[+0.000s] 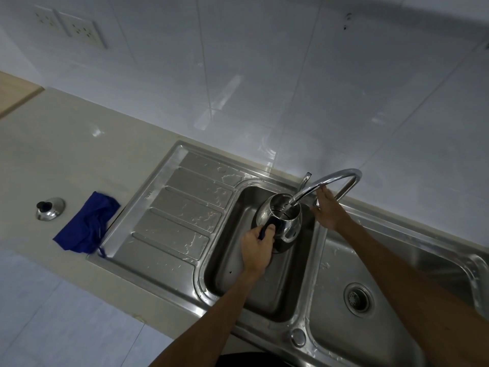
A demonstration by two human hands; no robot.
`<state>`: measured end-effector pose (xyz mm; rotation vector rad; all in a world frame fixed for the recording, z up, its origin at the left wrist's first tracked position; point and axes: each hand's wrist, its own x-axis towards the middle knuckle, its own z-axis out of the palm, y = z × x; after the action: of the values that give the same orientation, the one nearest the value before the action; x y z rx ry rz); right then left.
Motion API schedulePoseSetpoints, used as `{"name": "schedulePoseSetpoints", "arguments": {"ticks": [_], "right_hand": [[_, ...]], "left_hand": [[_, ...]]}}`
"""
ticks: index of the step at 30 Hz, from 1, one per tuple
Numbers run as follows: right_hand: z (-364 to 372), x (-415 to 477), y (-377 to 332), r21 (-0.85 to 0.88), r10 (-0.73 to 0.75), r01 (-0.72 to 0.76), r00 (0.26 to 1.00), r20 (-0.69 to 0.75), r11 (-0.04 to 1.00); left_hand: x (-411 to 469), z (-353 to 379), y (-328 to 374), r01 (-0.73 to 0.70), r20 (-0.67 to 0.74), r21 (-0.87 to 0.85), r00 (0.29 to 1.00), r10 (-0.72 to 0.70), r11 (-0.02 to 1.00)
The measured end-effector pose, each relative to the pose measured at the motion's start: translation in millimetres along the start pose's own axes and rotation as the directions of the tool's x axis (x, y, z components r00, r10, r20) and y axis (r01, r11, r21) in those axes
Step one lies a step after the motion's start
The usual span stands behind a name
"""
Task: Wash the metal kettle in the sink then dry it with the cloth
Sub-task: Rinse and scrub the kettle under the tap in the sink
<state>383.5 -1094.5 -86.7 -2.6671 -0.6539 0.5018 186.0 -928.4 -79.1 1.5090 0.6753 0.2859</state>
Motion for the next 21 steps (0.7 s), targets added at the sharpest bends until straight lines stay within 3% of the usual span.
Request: {"name": "schedulePoseSetpoints", "arguments": {"ticks": [3, 6, 9, 11, 13, 15, 17, 21], "right_hand": [[3.9, -12.1, -15.4, 0.16, 0.063, -0.037, 0.985, -0.163, 0.986], [14.3, -34.2, -44.4, 0.377, 0.205, -0.074, 0.924, -0.322, 0.923], [41.1, -46.0, -56.1, 0.623, 0.417, -0.249, 0.898, -0.138, 0.742], [60.2, -49.7, -53.8, 0.782, 0.507, -0.396, 0.854, 0.12, 0.482], [74.0, -53.1, -53.8, 0.843, 0.465, -0.515, 0.791, 0.398, 0.156], [78.0, -57.6, -60.0, 0.84, 0.373, -0.542, 0.776, 0.509, -0.021], [80.5, -59.2, -63.8, 0.844, 0.331, -0.519, 0.78, 0.531, -0.133], [79.5, -58.0, -69.3, 0.848, 0.349, -0.506, 0.774, 0.528, -0.159]], "left_hand": [[-2.0, 0.1, 0.2, 0.001, 0.012, -0.007, 1.0, -0.001, 1.0], [-3.1, 0.8, 0.6, 0.001, 0.002, -0.001, 1.0, -0.001, 1.0], [-5.2, 1.8, 1.7, 0.007, -0.005, -0.01, 1.0, -0.007, 1.0], [-7.0, 2.6, 3.6, -0.007, -0.01, -0.009, 1.0, 0.007, 1.0], [-8.4, 2.6, 2.9, -0.018, -0.015, -0.014, 1.0, 0.018, 1.0], [-8.7, 2.2, -0.4, -0.012, -0.016, -0.028, 1.0, 0.012, 1.0], [-8.1, 1.9, -4.3, -0.005, -0.013, -0.04, 1.0, 0.005, 0.999], [-8.2, -2.7, -5.9, 0.006, 0.03, -0.045, 1.0, -0.004, 0.999]]}}
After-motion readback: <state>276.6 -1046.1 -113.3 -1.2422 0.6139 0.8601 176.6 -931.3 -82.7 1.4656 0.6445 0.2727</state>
